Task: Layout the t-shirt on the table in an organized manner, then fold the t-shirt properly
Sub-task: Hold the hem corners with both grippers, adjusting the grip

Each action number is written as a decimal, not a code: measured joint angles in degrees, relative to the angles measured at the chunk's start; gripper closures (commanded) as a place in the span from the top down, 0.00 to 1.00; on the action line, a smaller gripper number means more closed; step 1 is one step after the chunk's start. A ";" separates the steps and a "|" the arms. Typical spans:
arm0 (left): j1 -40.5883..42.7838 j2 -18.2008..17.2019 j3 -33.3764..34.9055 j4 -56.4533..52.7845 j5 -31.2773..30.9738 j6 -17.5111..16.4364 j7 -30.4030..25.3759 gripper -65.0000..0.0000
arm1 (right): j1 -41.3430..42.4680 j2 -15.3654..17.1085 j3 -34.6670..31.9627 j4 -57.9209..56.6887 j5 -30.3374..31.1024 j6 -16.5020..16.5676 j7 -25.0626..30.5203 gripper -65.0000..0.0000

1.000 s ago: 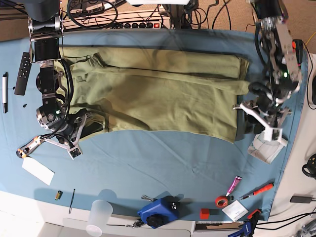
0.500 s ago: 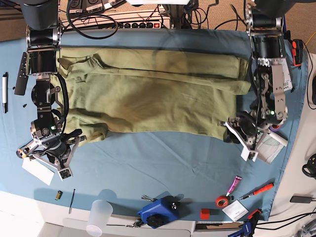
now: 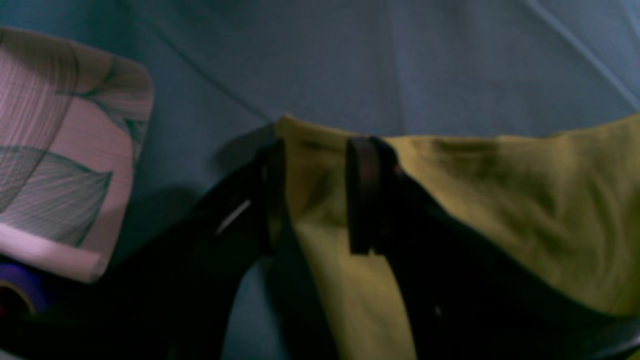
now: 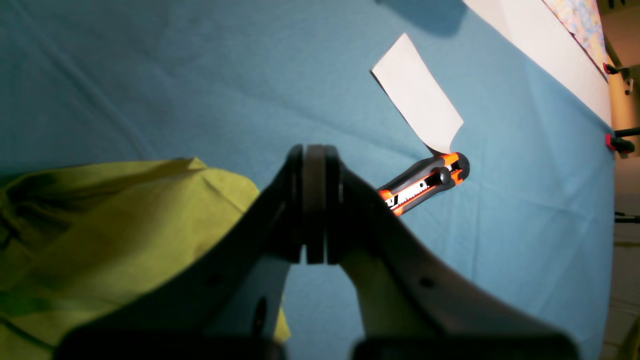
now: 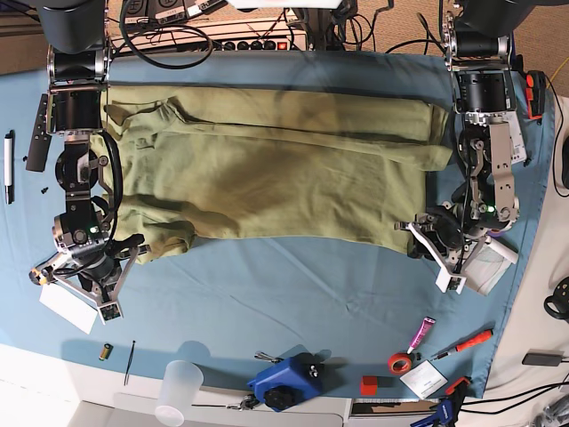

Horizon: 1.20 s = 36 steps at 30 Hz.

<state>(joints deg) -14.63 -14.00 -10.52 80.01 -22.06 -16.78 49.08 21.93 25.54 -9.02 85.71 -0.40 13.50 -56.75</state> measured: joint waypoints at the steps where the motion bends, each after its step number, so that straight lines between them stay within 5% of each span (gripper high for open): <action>1: 0.00 0.00 0.00 0.00 0.02 0.00 0.26 0.29 | 0.00 0.00 0.00 0.00 0.02 0.00 0.00 0.00; 4: 0.00 0.00 0.00 0.00 0.17 -0.02 0.94 0.29 | 0.00 0.00 0.00 0.00 0.02 0.00 0.00 0.00; 7: 0.00 0.00 0.00 0.00 3.78 -3.45 1.07 0.35 | -0.02 0.00 0.00 0.00 0.02 0.00 -0.13 0.00; 15: -0.33 0.00 0.00 -5.07 4.00 -3.48 -1.11 0.36 | 0.00 -0.02 0.00 0.00 0.02 0.00 -1.51 0.00; 18: -0.63 -0.02 -0.04 -6.93 3.32 -4.13 -1.81 0.28 | -0.02 0.00 0.00 0.00 0.02 0.00 -1.51 0.00; 22: -0.57 0.00 -0.04 -7.28 -0.20 -4.09 -0.92 0.00 | -0.02 0.00 0.00 0.00 0.02 0.00 -1.49 0.00; 32: -0.11 0.00 -0.02 0.37 -9.66 -3.93 8.26 0.00 | 0.00 -0.02 4.37 0.00 3.23 0.00 -1.46 0.00; 36: 0.04 0.00 -0.02 4.44 -9.64 -3.61 11.21 0.00 | -0.02 -0.11 10.67 0.00 12.04 6.01 -3.45 0.00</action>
<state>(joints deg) -14.59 -14.00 -10.55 84.44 -31.70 -20.38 60.29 21.91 25.43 1.65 85.71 11.64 19.51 -60.20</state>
